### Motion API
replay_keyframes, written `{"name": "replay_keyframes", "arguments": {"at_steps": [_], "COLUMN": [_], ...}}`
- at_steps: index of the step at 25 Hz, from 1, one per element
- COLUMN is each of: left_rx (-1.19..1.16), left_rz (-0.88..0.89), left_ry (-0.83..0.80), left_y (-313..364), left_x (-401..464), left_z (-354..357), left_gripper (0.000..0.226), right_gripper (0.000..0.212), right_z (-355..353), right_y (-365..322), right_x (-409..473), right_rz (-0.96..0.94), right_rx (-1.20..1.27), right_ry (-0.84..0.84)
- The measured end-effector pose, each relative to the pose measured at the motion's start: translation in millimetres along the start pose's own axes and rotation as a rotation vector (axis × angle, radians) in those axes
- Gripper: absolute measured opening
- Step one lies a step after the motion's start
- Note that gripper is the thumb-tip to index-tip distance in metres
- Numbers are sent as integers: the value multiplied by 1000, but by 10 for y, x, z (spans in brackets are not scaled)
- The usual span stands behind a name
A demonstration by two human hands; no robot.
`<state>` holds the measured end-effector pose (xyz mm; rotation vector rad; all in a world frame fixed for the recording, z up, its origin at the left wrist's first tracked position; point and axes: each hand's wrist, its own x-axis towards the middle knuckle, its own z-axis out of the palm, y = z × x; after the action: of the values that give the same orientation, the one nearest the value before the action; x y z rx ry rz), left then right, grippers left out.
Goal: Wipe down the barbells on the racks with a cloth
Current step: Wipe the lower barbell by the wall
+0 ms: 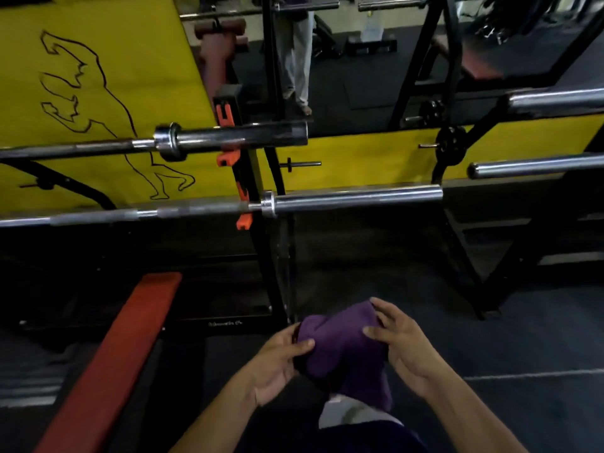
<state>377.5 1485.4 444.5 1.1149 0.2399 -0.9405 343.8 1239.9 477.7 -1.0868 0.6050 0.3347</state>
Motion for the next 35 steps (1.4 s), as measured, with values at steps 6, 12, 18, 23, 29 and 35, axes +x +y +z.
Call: {"name": "replay_keyframes", "arguments": {"at_steps": [6, 12, 18, 23, 29, 35], "left_rx": [61, 226, 552, 450, 248, 499], "left_rz": [236, 509, 605, 318, 289, 454], "left_ry": [69, -110, -14, 73, 76, -108], "left_y": [1205, 1953, 2379, 2418, 2091, 2126], "left_x": [639, 934, 1087, 1146, 1266, 1227], "left_z": [380, 672, 809, 796, 759, 754], "left_gripper": [42, 18, 23, 19, 58, 65], "right_gripper": [86, 89, 46, 31, 46, 42], "right_z": [139, 100, -18, -30, 52, -117], "right_y": [-1003, -1673, -1844, -1822, -1613, -1417], "right_x": [564, 600, 909, 1114, 1091, 1032], "right_rz": [-411, -777, -848, -459, -223, -129], "right_rx": [-141, -184, -366, -285, 90, 154], "right_ry": [-27, -102, 93, 13, -34, -237]}}
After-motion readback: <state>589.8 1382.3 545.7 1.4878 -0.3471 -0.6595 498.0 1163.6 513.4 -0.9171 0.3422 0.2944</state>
